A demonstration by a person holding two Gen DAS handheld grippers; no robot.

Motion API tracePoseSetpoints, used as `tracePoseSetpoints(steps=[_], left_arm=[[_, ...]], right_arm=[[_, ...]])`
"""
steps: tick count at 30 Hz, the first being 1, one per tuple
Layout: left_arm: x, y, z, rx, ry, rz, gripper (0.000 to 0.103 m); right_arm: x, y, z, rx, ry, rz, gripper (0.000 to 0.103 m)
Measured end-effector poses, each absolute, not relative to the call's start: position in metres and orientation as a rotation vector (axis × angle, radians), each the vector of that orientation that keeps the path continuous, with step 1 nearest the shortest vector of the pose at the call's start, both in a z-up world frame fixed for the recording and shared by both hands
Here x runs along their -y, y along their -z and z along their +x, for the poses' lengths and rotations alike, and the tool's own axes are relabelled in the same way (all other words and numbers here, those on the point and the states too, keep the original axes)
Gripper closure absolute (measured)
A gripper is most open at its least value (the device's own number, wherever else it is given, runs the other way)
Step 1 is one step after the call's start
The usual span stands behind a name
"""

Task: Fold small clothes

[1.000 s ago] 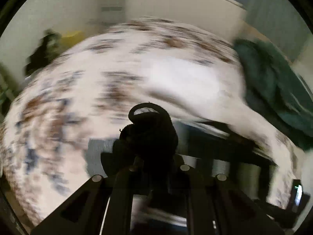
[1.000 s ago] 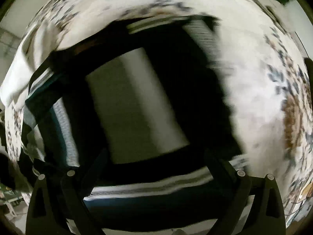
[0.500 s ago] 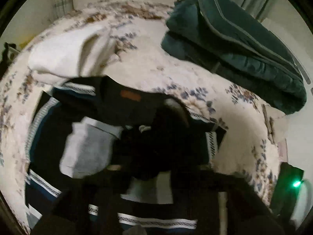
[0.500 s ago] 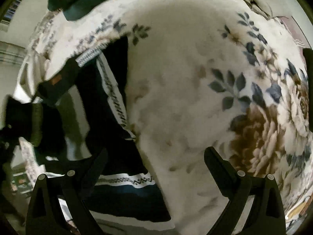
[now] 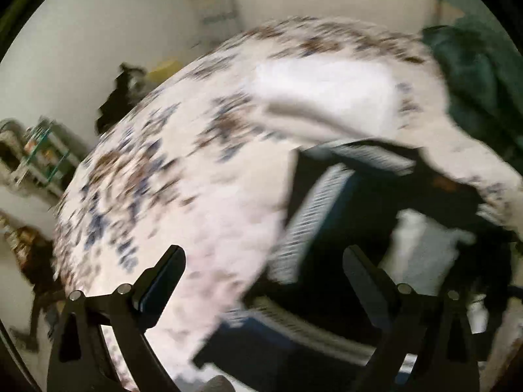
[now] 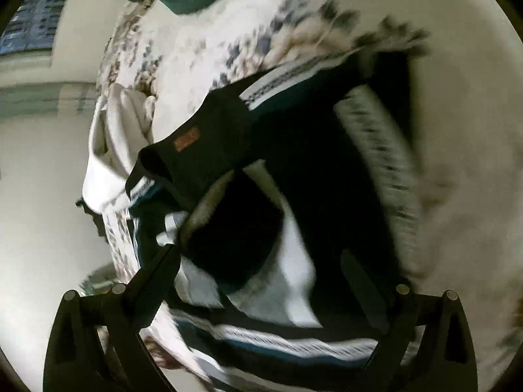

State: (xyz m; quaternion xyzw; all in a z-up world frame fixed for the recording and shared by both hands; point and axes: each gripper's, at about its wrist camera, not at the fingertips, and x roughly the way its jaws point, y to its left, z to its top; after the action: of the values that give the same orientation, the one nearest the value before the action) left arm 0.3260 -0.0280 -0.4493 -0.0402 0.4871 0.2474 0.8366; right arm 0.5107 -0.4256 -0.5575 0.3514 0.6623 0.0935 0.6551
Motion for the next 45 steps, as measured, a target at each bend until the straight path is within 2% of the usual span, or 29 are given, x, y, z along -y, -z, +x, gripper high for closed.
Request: tracePoseSetpoints(steps=[1,2,3,4,5,11,18,20,21,22,25,27,28,29,30,31,33,35,38,39,40,45], left_arm=[[0.016,0.455,0.321,-1.044,-0.548,-0.099,0.005],[0.009,0.459,0.317,-1.056,-0.565,-0.112,0.005],[0.004,0.462,0.315,-1.063,-0.576,-0.121,0.005],[-0.002,0.465,0.312,-1.070,-0.588,-0.136,0.005],[-0.005,0.467,0.312,-1.074,-0.595,-0.147,0.005],[-0.022,0.474,0.317,-1.072,-0.589,-0.219,0.005],[-0.027,0.488,0.350,-1.090,-0.557,-0.224,0.005],[-0.027,0.493,0.360,-1.100,-0.543,-0.218,0.005],[-0.027,0.494,0.363,-1.104,-0.534,-0.211,0.005],[-0.025,0.495,0.368,-1.106,-0.521,-0.195,0.005],[-0.021,0.497,0.376,-1.106,-0.499,-0.154,0.005],[-0.019,0.500,0.381,-1.110,-0.485,-0.138,0.005],[-0.018,0.502,0.383,-1.114,-0.480,-0.133,0.005],[-0.017,0.504,0.386,-1.119,-0.473,-0.133,0.005],[-0.016,0.506,0.389,-1.123,-0.465,-0.134,0.005],[-0.015,0.508,0.393,-1.127,-0.453,-0.132,0.005],[-0.013,0.512,0.399,-1.133,-0.430,-0.118,0.005],[-0.011,0.518,0.405,-1.134,-0.421,-0.092,0.005],[-0.013,0.526,0.409,-1.163,-0.407,-0.089,0.005],[-0.014,0.526,0.408,-1.166,-0.405,-0.091,0.005],[-0.015,0.525,0.407,-1.163,-0.402,-0.093,0.005],[-0.020,0.530,0.416,-1.162,-0.363,-0.092,0.005]], right_arm=[[0.416,0.563,0.518,-1.503,-0.234,0.811,0.007],[0.404,0.566,0.523,-1.506,-0.248,0.810,0.016],[0.395,0.568,0.526,-1.509,-0.256,0.796,0.049],[0.383,0.568,0.529,-1.527,-0.278,0.765,0.088],[0.378,0.566,0.527,-1.528,-0.272,0.724,0.094],[0.431,0.519,0.503,-1.337,-0.108,0.637,0.094],[0.473,0.544,0.486,-1.487,-0.019,0.527,0.092],[0.482,0.536,0.481,-1.471,0.008,0.539,0.078],[0.488,0.530,0.479,-1.448,0.023,0.570,0.056],[0.494,0.525,0.477,-1.417,0.026,0.612,0.043],[0.504,0.514,0.479,-1.314,0.027,0.726,0.041],[0.497,0.528,0.489,-1.364,0.027,0.710,0.041],[0.493,0.538,0.492,-1.402,0.019,0.705,0.044],[0.486,0.548,0.495,-1.442,0.013,0.696,0.060],[0.478,0.550,0.495,-1.447,-0.001,0.678,0.096],[0.471,0.546,0.495,-1.442,0.000,0.641,0.097],[0.463,0.527,0.493,-1.365,0.004,0.513,0.097],[0.467,0.537,0.492,-1.418,0.048,0.444,0.096],[0.481,0.557,0.489,-1.555,0.095,0.494,0.080],[0.483,0.549,0.487,-1.535,0.110,0.477,0.066],[0.483,0.541,0.486,-1.511,0.120,0.466,0.057],[0.482,0.521,0.487,-1.465,0.090,0.494,0.053]])
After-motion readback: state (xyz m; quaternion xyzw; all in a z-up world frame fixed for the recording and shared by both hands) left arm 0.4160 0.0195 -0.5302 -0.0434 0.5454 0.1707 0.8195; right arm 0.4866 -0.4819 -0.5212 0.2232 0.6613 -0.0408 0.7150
